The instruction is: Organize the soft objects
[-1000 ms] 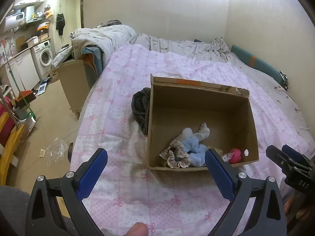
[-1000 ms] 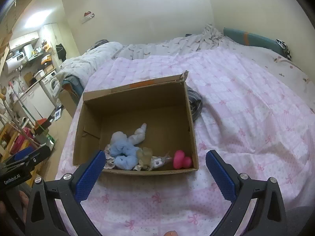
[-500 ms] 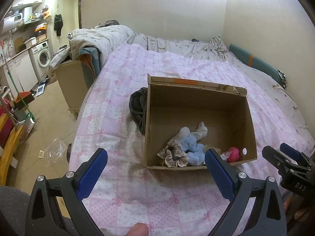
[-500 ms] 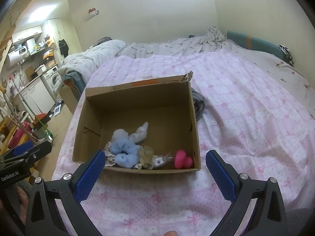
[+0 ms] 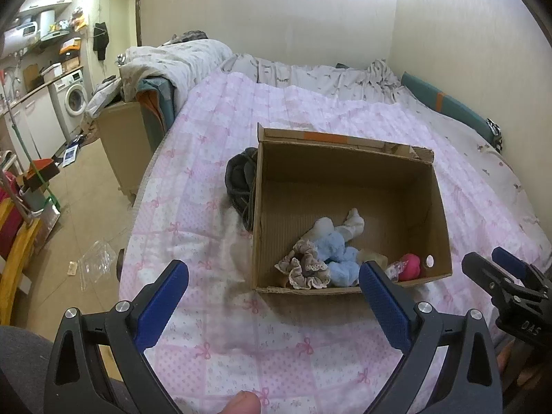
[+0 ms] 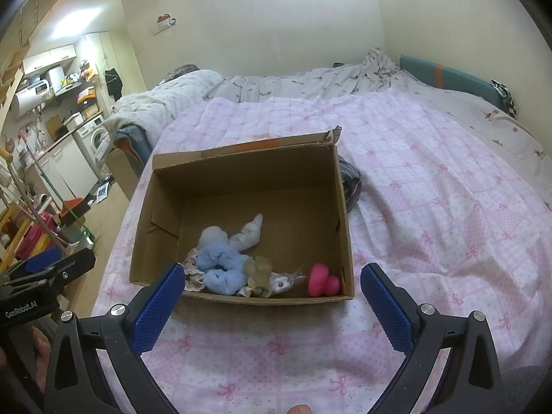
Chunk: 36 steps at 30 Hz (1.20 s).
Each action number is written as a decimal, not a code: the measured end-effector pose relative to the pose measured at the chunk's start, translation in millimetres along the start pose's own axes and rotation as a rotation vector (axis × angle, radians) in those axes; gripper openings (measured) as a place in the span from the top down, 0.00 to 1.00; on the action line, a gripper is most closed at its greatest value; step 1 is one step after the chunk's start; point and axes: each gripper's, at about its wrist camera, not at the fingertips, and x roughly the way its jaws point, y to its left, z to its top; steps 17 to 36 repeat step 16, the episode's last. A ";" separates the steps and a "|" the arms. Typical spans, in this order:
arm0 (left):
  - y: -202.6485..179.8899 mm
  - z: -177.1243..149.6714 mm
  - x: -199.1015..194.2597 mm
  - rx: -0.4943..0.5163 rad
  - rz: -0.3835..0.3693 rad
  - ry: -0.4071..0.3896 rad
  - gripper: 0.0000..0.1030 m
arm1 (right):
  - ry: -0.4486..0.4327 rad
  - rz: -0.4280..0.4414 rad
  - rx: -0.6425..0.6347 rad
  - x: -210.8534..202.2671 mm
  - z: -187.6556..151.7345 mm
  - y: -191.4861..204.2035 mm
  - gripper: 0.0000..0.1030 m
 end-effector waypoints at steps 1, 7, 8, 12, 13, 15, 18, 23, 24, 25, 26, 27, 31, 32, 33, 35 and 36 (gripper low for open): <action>0.4 -0.2 0.2 -0.001 0.002 0.000 0.04 | 0.000 0.001 0.000 0.1 0.0 0.0 0.00; 1.0 -0.1 1.7 -0.003 0.001 0.002 0.04 | 0.003 0.011 -0.003 -0.9 1.1 3.2 0.00; 1.0 -0.1 1.9 -0.003 0.001 0.003 0.04 | 0.003 0.010 -0.004 -0.9 1.3 3.6 0.00; 2.0 -2.8 3.9 -0.011 -0.013 0.008 0.04 | 0.006 0.012 -0.008 -0.3 0.5 5.4 0.00; 2.1 -3.3 4.4 -0.013 -0.016 0.010 0.04 | 0.005 0.013 -0.007 -0.3 0.4 5.4 0.00; 1.4 -4.0 6.6 -0.013 -0.020 0.019 0.04 | 0.003 0.019 -0.005 -0.6 -0.1 5.8 0.00; 0.6 -4.7 7.8 -0.010 -0.023 0.024 0.04 | 0.002 0.019 -0.005 -0.4 -0.3 6.3 0.00; 0.6 -4.7 7.8 -0.010 -0.023 0.024 0.04 | 0.002 0.019 -0.005 -0.4 -0.3 6.3 0.00; 0.6 -4.7 7.8 -0.010 -0.023 0.024 0.04 | 0.002 0.019 -0.005 -0.4 -0.3 6.3 0.00; 0.6 -4.7 7.8 -0.010 -0.023 0.024 0.04 | 0.002 0.019 -0.005 -0.4 -0.3 6.3 0.00; 0.6 -4.7 7.8 -0.010 -0.023 0.024 0.04 | 0.002 0.019 -0.005 -0.4 -0.3 6.3 0.00; 0.6 -4.7 7.8 -0.010 -0.023 0.024 0.04 | 0.002 0.019 -0.005 -0.4 -0.3 6.3 0.00; 0.6 -4.7 7.8 -0.010 -0.023 0.024 0.04 | 0.002 0.019 -0.005 -0.4 -0.3 6.3 0.00; 0.6 -4.7 7.8 -0.010 -0.023 0.024 0.04 | 0.002 0.019 -0.005 -0.4 -0.3 6.3 0.00; 0.6 -4.7 7.8 -0.010 -0.023 0.024 0.04 | 0.002 0.019 -0.005 -0.4 -0.3 6.3 0.00; 0.6 -4.7 7.8 -0.010 -0.023 0.024 0.04 | 0.002 0.019 -0.005 -0.4 -0.3 6.3 0.00; 0.6 -4.7 7.8 -0.010 -0.023 0.024 0.04 | 0.002 0.019 -0.005 -0.4 -0.3 6.3 0.00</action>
